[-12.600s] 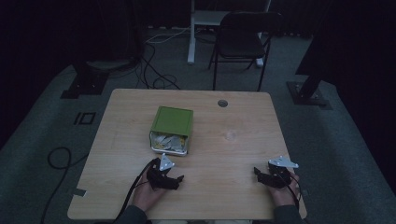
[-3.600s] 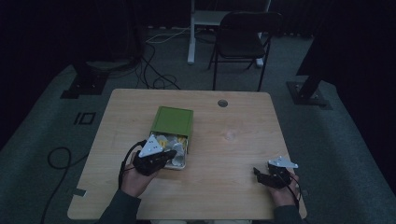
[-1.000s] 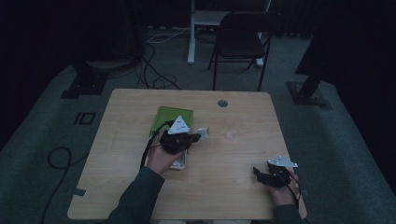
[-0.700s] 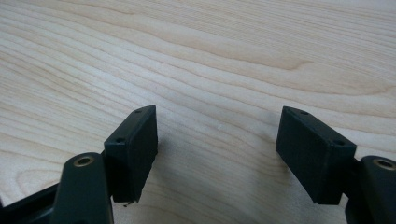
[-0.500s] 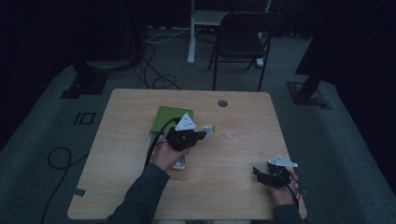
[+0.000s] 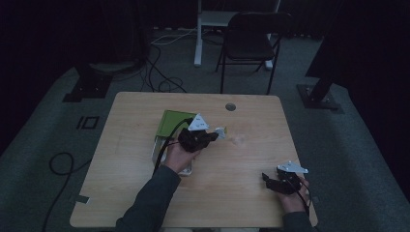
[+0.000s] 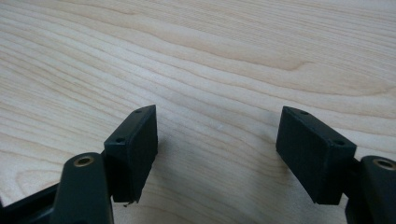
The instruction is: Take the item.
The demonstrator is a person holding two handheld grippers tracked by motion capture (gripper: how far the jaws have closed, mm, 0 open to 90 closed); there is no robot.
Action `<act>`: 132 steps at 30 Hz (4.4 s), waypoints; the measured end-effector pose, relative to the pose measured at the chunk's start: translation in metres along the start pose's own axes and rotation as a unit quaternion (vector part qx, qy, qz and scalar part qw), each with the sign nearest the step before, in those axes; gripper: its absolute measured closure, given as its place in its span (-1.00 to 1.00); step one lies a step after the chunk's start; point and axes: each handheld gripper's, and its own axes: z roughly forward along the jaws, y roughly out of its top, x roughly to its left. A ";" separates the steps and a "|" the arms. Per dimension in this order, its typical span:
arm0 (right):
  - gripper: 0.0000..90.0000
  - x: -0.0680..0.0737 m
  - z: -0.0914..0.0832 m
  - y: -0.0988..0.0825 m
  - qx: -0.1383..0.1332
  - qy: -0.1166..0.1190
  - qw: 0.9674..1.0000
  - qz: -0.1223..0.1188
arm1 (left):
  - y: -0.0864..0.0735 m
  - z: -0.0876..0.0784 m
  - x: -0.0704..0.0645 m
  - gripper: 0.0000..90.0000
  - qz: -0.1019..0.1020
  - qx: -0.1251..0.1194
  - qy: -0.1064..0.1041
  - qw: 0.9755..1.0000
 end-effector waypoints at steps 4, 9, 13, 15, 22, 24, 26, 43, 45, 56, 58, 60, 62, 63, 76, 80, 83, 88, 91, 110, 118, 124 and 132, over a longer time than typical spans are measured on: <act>-0.35 0.000 0.000 0.000 0.000 0.000 1.000 0.000 | 0.002 0.006 0.001 1.00 -0.002 0.003 -0.001 1.000; -0.35 0.000 0.000 0.000 0.000 0.000 1.000 0.000 | 0.006 0.013 0.002 1.00 -0.001 0.008 -0.003 1.000; -0.35 0.000 0.000 0.000 0.000 0.000 1.000 -0.001 | 0.009 0.019 0.002 1.00 0.002 0.011 -0.003 1.000; -0.35 0.000 0.000 0.000 0.000 0.000 1.000 -0.001 | 0.011 0.022 0.001 1.00 0.004 0.013 -0.003 1.000; -0.35 0.000 0.001 0.000 0.000 0.001 1.000 -0.002 | 0.014 0.029 0.000 1.00 0.003 0.012 -0.001 1.000; -0.35 0.000 0.001 0.000 0.000 0.001 1.000 -0.002 | 0.015 0.032 0.001 1.00 0.002 0.013 -0.002 1.000; -0.35 0.000 0.001 0.000 0.000 0.001 1.000 -0.002 | 0.016 0.033 0.000 1.00 0.002 0.013 0.000 1.000; -0.35 0.000 0.001 0.001 0.000 0.002 1.000 -0.001 | 0.035 0.051 -0.002 1.00 0.011 0.017 0.009 1.000; -0.35 0.000 0.001 0.001 0.000 0.002 1.000 -0.001 | 0.036 0.052 -0.002 1.00 0.010 0.016 0.009 1.000; -0.35 0.000 0.001 0.001 0.000 0.003 1.000 -0.002 | 0.040 0.060 0.001 1.00 0.003 0.010 0.011 1.000; -0.35 0.001 0.001 0.001 0.000 0.003 1.000 -0.002 | 0.040 0.061 0.002 1.00 0.002 0.011 0.012 1.000; -0.35 0.001 0.001 0.001 0.000 0.003 1.000 -0.002 | 0.040 0.063 0.003 1.00 0.001 0.012 0.011 1.000; -0.35 0.001 0.001 0.001 0.000 0.003 1.000 -0.002 | 0.040 0.064 0.003 1.00 0.000 0.014 0.011 1.000; -0.35 0.001 0.001 0.001 0.000 0.003 1.000 -0.002 | 0.040 0.065 0.003 1.00 -0.001 0.013 0.011 1.000; -0.35 0.000 0.001 0.001 0.000 0.003 1.000 -0.003 | 0.054 0.075 0.006 1.00 0.001 0.010 0.015 1.000; -0.35 0.001 0.001 0.001 0.000 0.004 1.000 -0.004 | 0.054 0.080 0.009 1.00 -0.006 0.007 0.017 1.000; -0.35 0.001 0.001 0.001 0.001 0.004 1.000 -0.004 | 0.053 0.086 0.009 1.00 -0.009 0.004 0.019 1.000; -0.35 0.001 0.002 0.002 0.001 0.005 1.000 -0.005 | 0.055 0.099 0.005 1.00 -0.008 0.005 0.020 1.000; -0.35 0.001 0.002 0.002 0.002 0.005 1.000 -0.005 | 0.056 0.107 0.003 1.00 -0.007 0.010 0.025 1.000; -0.35 0.001 0.002 0.002 0.002 0.006 1.000 -0.006 | 0.048 0.127 0.009 1.00 -0.018 0.038 0.030 0.999; -0.35 0.001 0.002 0.002 0.002 0.007 1.000 -0.007 | 0.047 0.123 0.011 0.55 -0.033 0.039 0.036 0.998; -0.35 0.001 0.001 0.002 0.002 0.007 1.000 -0.007 | 0.049 0.099 0.014 0.35 -0.047 0.029 0.041 0.998; -0.35 0.001 0.002 0.002 0.001 0.006 1.000 -0.006 | 0.042 0.065 0.017 0.27 -0.044 0.033 0.039 0.998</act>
